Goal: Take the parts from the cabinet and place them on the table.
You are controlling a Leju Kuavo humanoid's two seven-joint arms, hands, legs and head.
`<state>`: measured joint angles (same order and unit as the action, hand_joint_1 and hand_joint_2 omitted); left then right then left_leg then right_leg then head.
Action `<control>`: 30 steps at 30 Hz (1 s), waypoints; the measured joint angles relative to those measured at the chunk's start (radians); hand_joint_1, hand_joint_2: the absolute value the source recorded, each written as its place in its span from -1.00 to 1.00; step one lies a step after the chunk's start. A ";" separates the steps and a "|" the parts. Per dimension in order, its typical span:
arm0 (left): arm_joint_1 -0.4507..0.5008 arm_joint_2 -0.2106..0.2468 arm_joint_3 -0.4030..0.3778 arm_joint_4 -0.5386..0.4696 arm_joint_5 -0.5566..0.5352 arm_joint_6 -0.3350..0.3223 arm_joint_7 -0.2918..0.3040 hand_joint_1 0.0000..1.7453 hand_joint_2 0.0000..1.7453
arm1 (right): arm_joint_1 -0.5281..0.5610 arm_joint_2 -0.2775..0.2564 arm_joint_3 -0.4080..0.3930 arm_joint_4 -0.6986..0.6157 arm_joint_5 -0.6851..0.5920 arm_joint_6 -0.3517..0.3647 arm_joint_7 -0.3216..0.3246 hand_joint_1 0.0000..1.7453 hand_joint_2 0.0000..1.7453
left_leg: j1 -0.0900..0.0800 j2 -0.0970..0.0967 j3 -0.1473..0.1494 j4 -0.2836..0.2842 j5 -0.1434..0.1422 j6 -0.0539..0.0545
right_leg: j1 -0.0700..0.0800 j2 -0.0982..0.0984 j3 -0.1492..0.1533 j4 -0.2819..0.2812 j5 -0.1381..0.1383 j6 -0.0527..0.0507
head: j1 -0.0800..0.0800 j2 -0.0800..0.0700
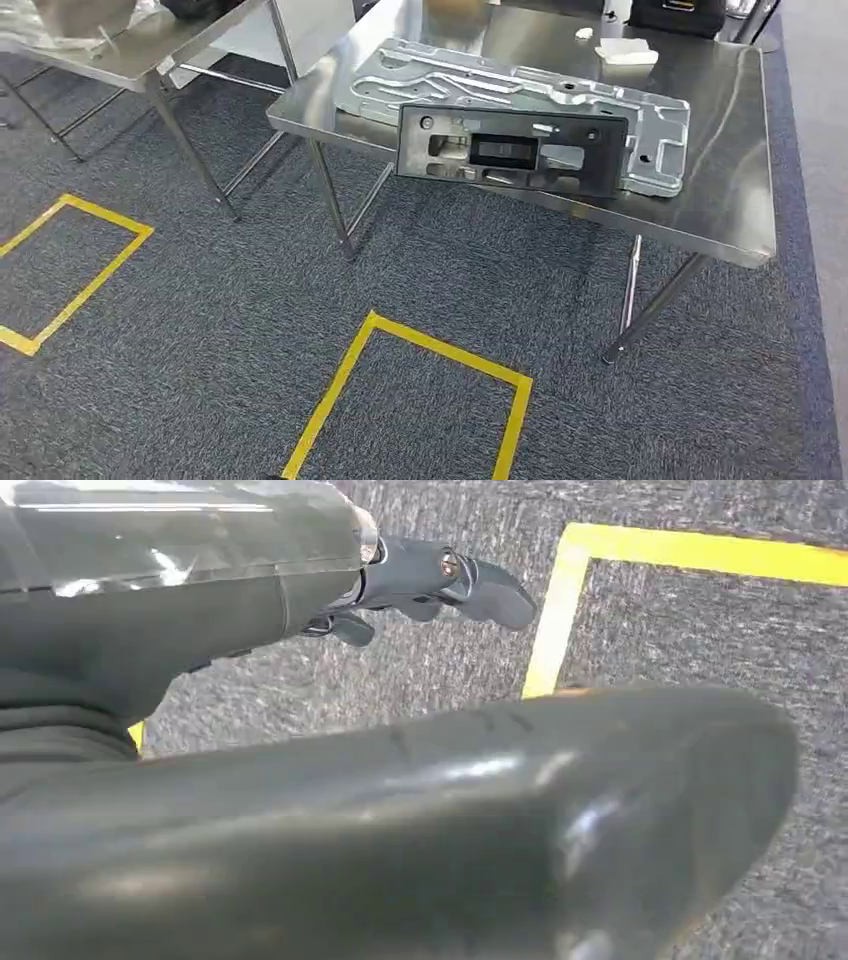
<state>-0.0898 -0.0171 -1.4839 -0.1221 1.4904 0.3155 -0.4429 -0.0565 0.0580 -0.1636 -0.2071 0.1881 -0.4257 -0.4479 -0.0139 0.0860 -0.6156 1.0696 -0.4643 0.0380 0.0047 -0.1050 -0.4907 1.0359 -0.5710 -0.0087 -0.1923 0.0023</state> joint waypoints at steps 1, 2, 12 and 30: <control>-0.002 -0.002 0.000 0.000 0.000 0.000 0.000 -1.00 -1.00 | -0.001 -0.002 0.002 0.000 0.000 0.000 0.001 -1.00 -1.00 | -0.004 -0.011 -0.002 -0.004 0.004 -0.003 | -0.005 -0.008 0.001 -0.002 0.000 0.005 | 0.000 0.000; 0.000 -0.002 0.000 0.000 0.000 0.000 -0.001 -1.00 -1.00 | -0.002 -0.002 0.004 0.000 0.001 0.002 0.002 -1.00 -1.00 | -0.006 -0.024 -0.004 -0.006 0.003 -0.002 | -0.008 -0.019 0.004 -0.005 0.000 0.009 | 0.000 0.000; 0.007 -0.004 0.000 0.000 0.002 0.005 0.003 -1.00 -1.00 | -0.002 -0.003 0.012 0.002 0.016 0.009 0.015 -1.00 -1.00 | 0.009 -0.146 0.020 -0.048 0.021 0.008 | -0.021 0.101 -0.121 0.206 -0.055 0.039 | 0.000 0.000; 0.011 -0.006 0.000 0.000 0.001 0.021 0.065 -1.00 -1.00 | 0.017 -0.008 0.017 0.005 0.028 -0.005 0.014 -1.00 -1.00 | 0.021 -0.016 0.026 -0.016 0.004 -0.045 | -0.027 0.020 -0.021 -0.013 0.038 0.009 | 0.000 0.000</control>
<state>-0.0791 -0.0229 -1.4836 -0.1221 1.4912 0.3361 -0.3777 -0.0398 0.0504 -0.1465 -0.2022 0.2159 -0.4303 -0.4341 0.0072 0.0701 -0.5898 1.0536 -0.4601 -0.0074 -0.0223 -0.0850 -0.5117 1.0226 -0.5335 0.0002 -0.1926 0.0023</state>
